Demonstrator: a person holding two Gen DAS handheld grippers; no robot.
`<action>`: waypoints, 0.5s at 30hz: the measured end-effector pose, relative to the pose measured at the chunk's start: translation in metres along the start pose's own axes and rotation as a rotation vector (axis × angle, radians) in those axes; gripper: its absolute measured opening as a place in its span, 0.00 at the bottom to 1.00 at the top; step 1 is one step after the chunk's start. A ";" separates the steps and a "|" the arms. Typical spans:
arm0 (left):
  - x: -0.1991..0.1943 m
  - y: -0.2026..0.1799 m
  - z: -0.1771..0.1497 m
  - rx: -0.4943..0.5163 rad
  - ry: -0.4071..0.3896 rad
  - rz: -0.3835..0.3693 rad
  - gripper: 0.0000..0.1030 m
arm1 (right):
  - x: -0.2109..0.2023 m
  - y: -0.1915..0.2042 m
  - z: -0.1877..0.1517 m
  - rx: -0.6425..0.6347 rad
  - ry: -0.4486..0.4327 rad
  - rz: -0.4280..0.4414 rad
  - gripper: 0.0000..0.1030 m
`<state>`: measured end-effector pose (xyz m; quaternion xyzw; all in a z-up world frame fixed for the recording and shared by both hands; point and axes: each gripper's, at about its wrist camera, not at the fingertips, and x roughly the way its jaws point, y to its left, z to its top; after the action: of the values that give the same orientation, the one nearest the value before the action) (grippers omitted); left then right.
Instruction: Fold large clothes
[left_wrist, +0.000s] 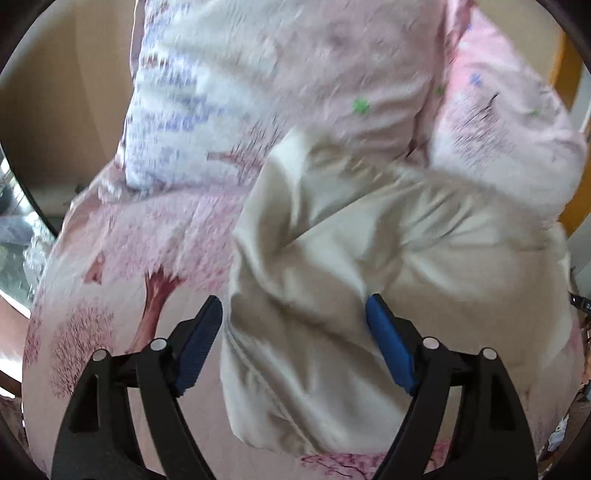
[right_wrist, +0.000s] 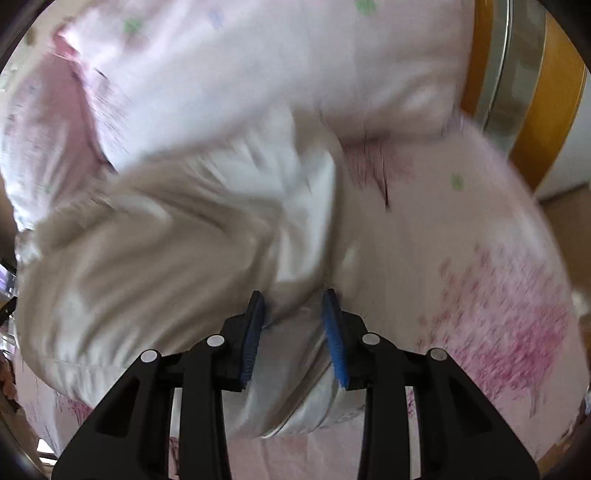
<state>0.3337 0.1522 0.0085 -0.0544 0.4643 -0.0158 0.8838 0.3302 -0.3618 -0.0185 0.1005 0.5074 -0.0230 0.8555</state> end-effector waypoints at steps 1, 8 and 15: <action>0.010 0.003 -0.001 -0.024 0.028 -0.025 0.79 | 0.012 -0.003 -0.001 0.024 0.021 0.014 0.33; 0.027 0.018 -0.006 -0.141 0.059 -0.092 0.80 | 0.025 -0.005 -0.001 0.066 -0.002 -0.004 0.38; -0.018 0.055 -0.044 -0.307 -0.017 -0.258 0.78 | -0.025 -0.047 -0.049 0.334 -0.080 0.268 0.69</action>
<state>0.2856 0.2046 -0.0074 -0.2477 0.4431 -0.0576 0.8596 0.2691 -0.4002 -0.0264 0.3065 0.4445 0.0032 0.8417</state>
